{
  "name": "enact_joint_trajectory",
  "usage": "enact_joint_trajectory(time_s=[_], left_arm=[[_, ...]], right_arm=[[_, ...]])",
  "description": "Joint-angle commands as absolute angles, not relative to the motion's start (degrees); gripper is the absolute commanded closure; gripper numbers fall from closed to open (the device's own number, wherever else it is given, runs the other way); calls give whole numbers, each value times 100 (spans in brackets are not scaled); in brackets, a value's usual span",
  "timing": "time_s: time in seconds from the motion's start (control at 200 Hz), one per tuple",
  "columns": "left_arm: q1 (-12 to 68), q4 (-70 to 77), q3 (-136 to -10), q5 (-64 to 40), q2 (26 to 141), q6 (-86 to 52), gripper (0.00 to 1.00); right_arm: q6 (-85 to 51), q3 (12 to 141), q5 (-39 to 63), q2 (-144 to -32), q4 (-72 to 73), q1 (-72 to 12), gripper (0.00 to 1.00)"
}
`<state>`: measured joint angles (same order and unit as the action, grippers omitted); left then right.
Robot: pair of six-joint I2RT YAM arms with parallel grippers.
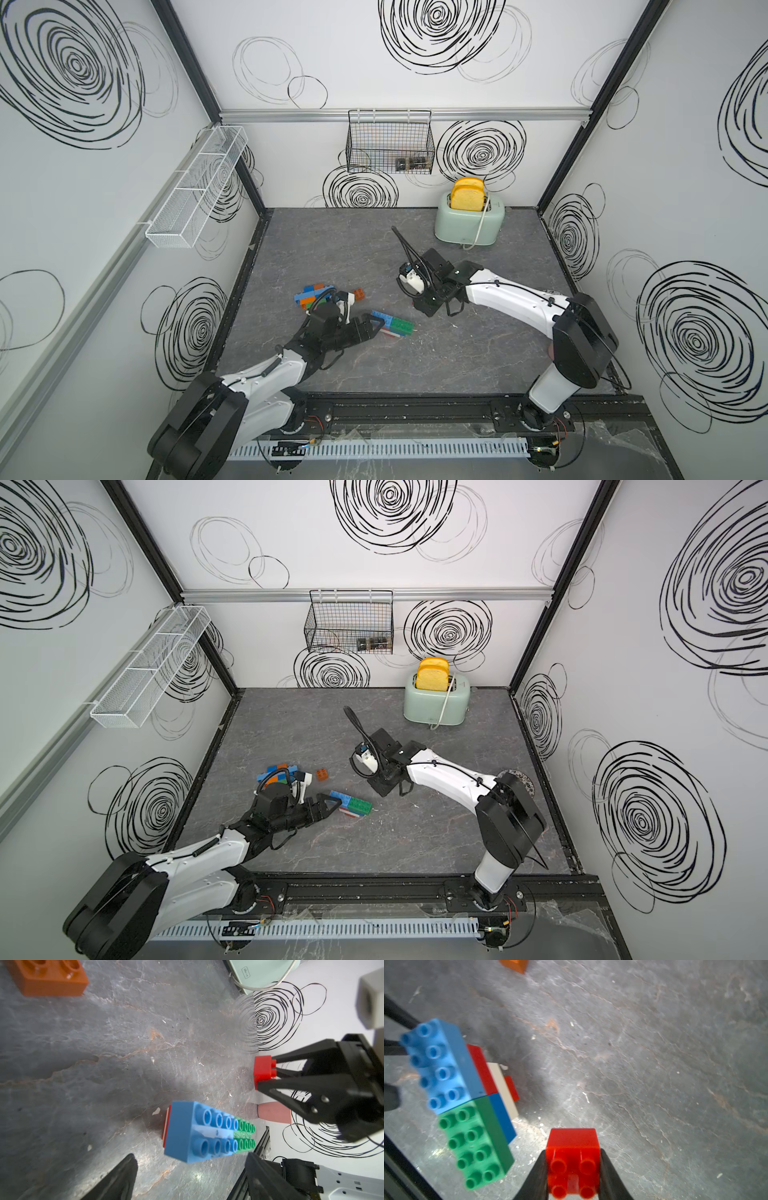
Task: Assemble a heart with lego
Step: Pick up the lego brick from the center of the board, then assemble the lego brick with the lego brick.
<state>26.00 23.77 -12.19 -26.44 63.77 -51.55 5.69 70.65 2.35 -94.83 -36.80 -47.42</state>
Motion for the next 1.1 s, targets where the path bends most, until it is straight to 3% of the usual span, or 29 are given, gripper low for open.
enact_joint_trajectory(time_s=[0.0,0.325,1.091], left_arm=[[2637,3000,-1413,-2716,6485,-5163,14],[2670,3852,-1278,-2687,7082,-5292,23],[2856,4156,-871,-2453,7462,-5327,41]], right_arm=[[980,7251,364,-9411,-4133,-4995,68],[1348,7816,397,-9726,-4569,-5368,68],[1258,8235,683,-10485,-4666,-5599,69]])
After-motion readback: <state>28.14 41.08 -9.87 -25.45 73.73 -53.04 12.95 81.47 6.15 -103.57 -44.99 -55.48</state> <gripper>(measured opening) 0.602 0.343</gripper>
